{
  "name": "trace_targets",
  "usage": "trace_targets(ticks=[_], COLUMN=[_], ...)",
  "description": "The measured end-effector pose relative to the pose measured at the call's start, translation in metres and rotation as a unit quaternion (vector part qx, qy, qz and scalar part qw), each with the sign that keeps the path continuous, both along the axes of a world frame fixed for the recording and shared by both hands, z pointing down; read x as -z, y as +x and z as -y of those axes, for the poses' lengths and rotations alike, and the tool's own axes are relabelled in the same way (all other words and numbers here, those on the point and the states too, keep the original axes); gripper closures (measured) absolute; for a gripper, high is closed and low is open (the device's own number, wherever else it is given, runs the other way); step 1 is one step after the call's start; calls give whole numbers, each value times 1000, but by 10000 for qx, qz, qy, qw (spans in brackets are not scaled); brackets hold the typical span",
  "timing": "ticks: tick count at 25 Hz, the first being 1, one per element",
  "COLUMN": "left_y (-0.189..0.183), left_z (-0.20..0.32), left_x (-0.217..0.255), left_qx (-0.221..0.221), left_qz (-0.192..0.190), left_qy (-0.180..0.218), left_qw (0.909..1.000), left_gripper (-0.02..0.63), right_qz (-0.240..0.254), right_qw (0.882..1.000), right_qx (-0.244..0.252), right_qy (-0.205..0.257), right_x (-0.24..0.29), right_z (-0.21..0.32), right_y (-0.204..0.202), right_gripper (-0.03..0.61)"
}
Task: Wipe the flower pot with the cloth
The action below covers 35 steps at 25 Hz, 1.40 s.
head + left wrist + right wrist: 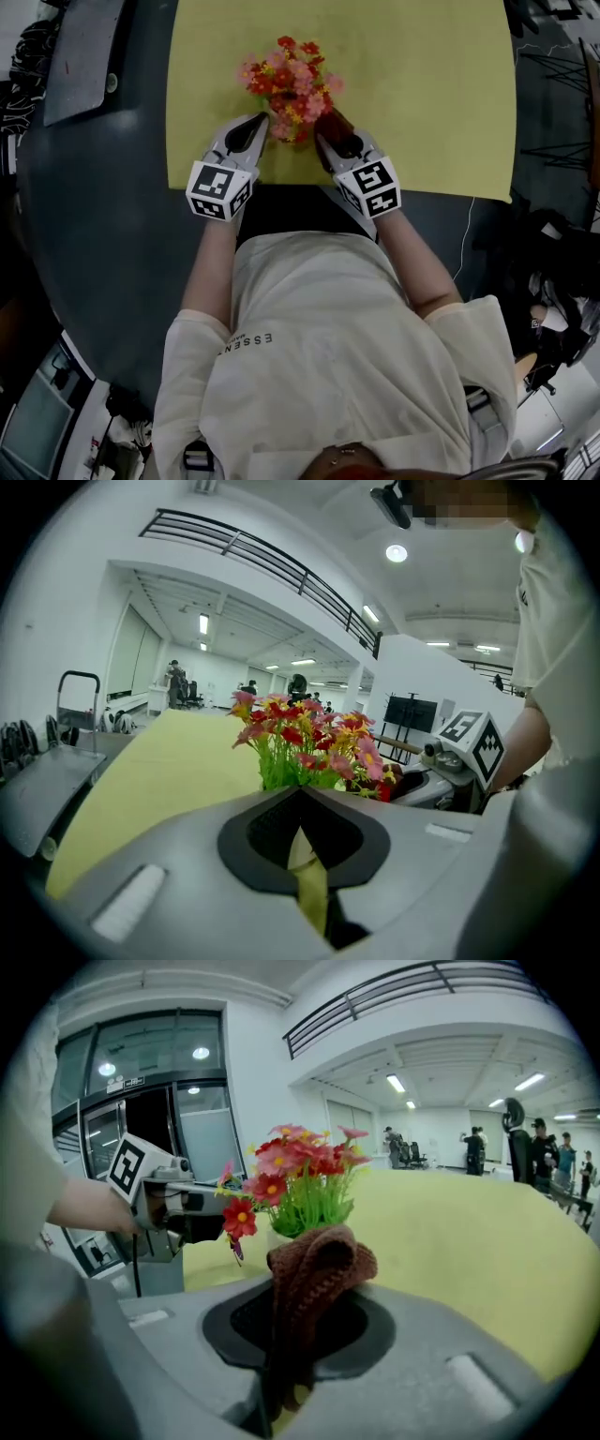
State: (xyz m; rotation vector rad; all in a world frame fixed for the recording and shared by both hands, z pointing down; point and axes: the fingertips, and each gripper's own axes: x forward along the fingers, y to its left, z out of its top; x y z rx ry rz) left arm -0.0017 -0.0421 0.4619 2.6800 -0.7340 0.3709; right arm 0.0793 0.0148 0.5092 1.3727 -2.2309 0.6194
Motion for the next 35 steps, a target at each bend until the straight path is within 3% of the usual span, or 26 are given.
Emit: trace_targets(ticks=[8,16,20,24,35], left_y=[21,21,20,21,17], left_z=[5,17,19,17,18], left_x=[-23,-26,-24,-24,-23], left_qx=[-757,-708,-703,-884,-871], left_qz=[295,207,13,166,-43], left_qy=[-297,-299,-328,-171,-334], left_qw=[9963,9968,9970,9958,9956], left_gripper=[598,598,598,600,600], right_qz=[379,646,723,915,652], right_qw=[9924,9828,9850,9882,9945], right_qx=[1121,1707,1533,1139,583], right_qy=[-336,-294,-320,-469,-571], right_x=[-14,-13,-21,-22,-28], right_z=[1,16,17,17,13], right_y=[-52,-93,-87,-64,4], right_gripper=[525,525,525,520,520])
